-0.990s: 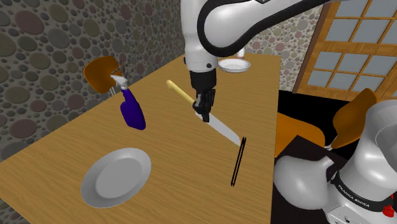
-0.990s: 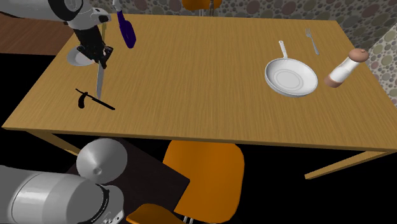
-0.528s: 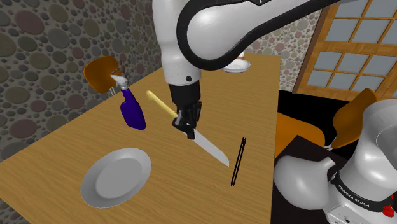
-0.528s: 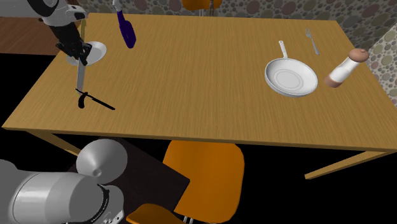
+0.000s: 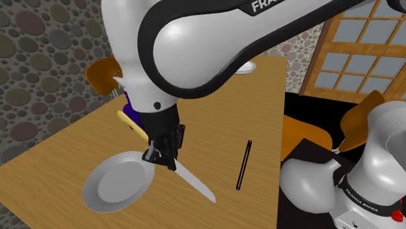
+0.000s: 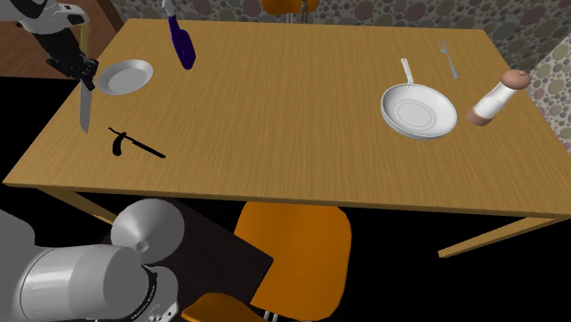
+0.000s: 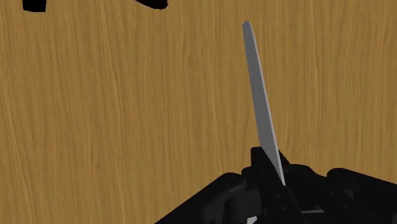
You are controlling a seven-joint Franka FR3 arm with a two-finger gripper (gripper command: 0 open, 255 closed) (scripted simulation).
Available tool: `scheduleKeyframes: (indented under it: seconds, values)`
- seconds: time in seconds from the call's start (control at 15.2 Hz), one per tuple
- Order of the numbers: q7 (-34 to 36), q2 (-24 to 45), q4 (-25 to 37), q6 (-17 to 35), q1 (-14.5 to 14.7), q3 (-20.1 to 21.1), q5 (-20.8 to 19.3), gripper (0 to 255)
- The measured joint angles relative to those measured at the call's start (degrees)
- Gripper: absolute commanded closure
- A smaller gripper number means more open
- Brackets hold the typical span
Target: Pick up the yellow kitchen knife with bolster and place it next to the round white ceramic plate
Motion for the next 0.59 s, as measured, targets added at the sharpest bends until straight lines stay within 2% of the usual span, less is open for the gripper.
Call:
scheduleKeyframes:
  seconds: [0.59]
  values:
    - [11.9,13.2,17.5,-3.8,7.8,3.4,-4.1,255]
